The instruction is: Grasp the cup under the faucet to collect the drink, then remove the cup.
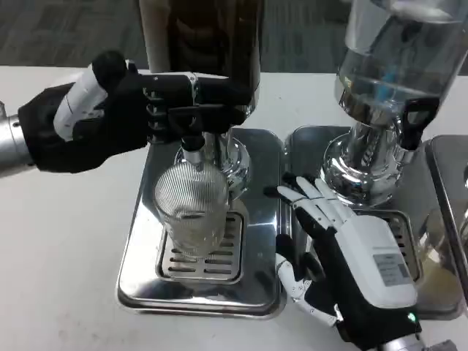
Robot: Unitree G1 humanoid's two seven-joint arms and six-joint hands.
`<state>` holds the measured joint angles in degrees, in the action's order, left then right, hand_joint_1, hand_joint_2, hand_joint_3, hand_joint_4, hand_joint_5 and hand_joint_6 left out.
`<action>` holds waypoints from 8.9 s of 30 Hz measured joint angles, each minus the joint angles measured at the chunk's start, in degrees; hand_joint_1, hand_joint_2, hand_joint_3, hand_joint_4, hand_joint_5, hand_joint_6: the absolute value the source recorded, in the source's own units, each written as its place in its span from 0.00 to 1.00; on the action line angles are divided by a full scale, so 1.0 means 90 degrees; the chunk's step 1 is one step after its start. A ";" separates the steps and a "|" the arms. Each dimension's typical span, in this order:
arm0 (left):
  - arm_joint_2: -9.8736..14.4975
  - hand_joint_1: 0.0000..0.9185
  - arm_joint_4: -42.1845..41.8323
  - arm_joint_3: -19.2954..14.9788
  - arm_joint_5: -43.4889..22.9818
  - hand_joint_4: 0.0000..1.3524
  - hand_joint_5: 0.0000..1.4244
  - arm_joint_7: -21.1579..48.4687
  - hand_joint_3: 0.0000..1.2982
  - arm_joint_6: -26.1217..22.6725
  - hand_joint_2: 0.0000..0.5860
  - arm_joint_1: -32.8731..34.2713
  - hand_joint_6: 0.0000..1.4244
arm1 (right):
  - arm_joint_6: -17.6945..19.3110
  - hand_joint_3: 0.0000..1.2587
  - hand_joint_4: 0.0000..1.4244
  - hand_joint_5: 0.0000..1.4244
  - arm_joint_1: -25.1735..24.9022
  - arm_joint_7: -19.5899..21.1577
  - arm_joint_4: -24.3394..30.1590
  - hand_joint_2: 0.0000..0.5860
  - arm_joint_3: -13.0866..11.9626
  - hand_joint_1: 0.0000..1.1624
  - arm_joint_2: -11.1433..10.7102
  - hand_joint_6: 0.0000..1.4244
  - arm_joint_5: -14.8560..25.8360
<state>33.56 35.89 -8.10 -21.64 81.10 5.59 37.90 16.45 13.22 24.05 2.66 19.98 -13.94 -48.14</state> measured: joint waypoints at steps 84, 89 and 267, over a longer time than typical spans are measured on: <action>0.0493 0.00 -0.0712 0.0804 0.0728 0.01 0.03 -0.1917 0.11 0.4301 0.07 -0.1072 0.03 | 0.0765 0.00 0.00 0.00 -0.0945 -0.2439 -0.0792 0.39 -0.0218 0.36 0.0092 0.08 0.2810; 0.0499 0.00 -0.0785 0.0804 0.0728 0.01 0.03 -0.1948 0.11 0.4287 0.07 -0.1128 0.03 | 0.0701 0.00 0.00 0.00 -0.1042 -0.2501 -0.0848 0.39 -0.0254 0.36 0.0223 0.08 0.2884; 0.0746 0.00 -0.0313 -0.0746 0.0735 0.06 0.05 -0.3151 0.15 0.4177 0.15 -0.3694 0.06 | -0.0004 0.31 0.36 0.47 -0.3089 -0.1840 -0.3055 0.35 0.0323 0.53 0.1126 0.61 0.2241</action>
<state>40.27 33.08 -14.82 -15.03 52.74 43.18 4.65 16.41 -14.59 7.49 -24.84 22.89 -3.81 -27.98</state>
